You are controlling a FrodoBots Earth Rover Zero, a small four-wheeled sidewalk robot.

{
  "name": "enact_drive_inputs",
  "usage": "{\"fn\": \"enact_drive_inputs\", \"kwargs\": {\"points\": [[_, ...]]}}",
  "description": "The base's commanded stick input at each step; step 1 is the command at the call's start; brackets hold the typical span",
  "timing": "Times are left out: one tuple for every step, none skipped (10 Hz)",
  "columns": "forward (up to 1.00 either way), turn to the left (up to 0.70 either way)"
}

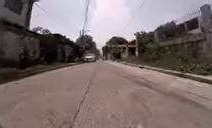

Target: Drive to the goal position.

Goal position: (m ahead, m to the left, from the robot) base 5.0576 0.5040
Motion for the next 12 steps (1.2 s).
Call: {"fn": "enact_drive_inputs", "kwargs": {"points": [[1.0, 0.03], [1.0, 0.03], [1.0, 0.03], [1.0, 0.03], [1.0, 0.03], [1.0, 0.03], [1.0, 0.03], [1.0, 0.03], [1.0, 0.03], [1.0, 0.03], [1.0, 0.03], [1.0, 0.03]]}}
